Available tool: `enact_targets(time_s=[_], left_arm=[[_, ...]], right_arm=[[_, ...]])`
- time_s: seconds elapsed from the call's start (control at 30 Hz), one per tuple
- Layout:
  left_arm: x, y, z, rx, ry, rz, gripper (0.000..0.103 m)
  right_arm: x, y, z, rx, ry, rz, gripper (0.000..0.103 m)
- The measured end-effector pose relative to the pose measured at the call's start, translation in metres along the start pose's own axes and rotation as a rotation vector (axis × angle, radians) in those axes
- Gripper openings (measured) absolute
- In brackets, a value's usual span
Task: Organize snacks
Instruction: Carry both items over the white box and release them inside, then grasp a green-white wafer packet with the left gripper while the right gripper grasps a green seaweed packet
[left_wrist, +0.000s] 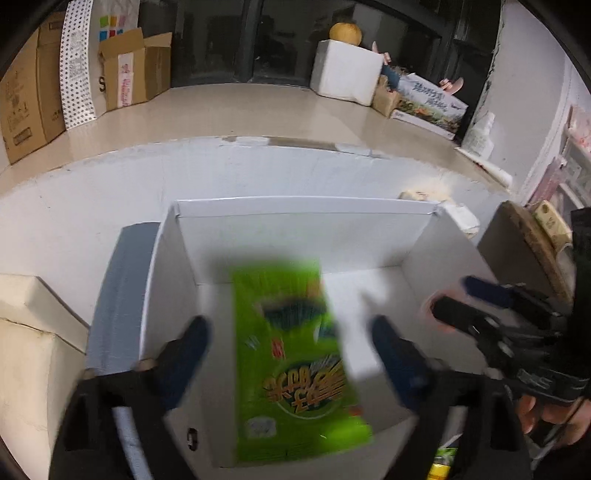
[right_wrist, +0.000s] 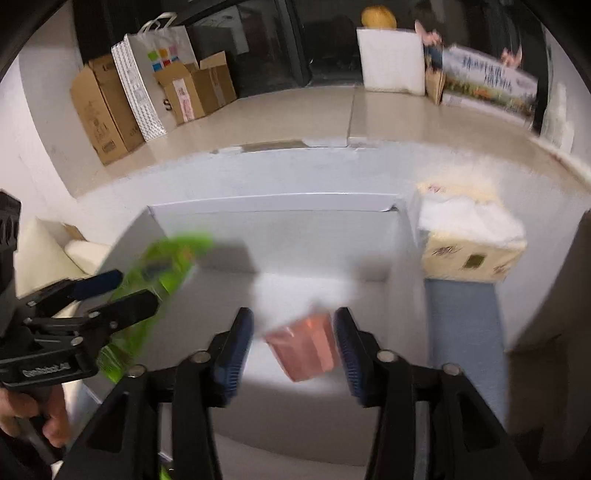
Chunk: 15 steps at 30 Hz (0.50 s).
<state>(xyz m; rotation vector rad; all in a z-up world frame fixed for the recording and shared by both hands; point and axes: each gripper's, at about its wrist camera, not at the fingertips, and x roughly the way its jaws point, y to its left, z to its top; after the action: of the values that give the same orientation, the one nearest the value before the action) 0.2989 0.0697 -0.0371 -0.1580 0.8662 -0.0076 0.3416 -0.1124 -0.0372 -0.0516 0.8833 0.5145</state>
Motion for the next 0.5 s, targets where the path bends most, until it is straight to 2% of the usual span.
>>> enact_targets(time_s=[0.1,0.3,0.5], left_arm=[[-0.002,-0.001,-0.001,0.01,-0.008,0.001,0.103],[-0.015,-0.003,-0.001,0.019,-0.026,-0.007,0.103],[-0.06,-0.004,-0.017,0.043,-0.101,-0.015,0.103]], right_arm=[[-0.012,-0.001,0.003,0.02,-0.035,0.056,0.087],[-0.038,-0.001,0.0,-0.005,-0.08,0.039,0.087],[-0.075,-0.004,-0.018,0.005,-0.147,0.05,0.093]])
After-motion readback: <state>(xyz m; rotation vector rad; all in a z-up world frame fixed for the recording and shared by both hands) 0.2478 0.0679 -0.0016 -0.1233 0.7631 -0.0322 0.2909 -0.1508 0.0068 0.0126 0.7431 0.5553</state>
